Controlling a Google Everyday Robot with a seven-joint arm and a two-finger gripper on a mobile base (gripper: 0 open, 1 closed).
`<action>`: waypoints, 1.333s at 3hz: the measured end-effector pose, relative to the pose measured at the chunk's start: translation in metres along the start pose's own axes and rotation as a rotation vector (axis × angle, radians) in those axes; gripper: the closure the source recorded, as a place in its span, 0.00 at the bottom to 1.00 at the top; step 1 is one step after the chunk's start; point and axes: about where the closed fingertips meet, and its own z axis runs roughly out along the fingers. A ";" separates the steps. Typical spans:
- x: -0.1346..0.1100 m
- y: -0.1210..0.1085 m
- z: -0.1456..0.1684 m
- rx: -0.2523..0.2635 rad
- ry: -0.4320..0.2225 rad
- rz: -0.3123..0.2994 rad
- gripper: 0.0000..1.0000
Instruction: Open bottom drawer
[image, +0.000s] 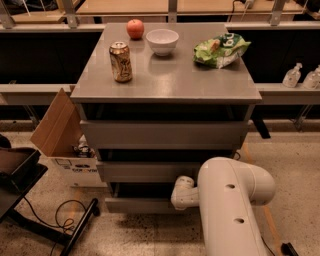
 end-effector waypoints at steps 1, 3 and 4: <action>0.000 0.002 0.001 -0.002 0.001 0.000 0.39; 0.001 0.004 0.003 -0.006 0.002 -0.001 0.00; 0.001 0.004 0.003 -0.006 0.002 -0.001 0.00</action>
Offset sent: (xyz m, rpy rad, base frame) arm -0.0012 -0.0001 -0.0014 -0.0003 0.0022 0.0002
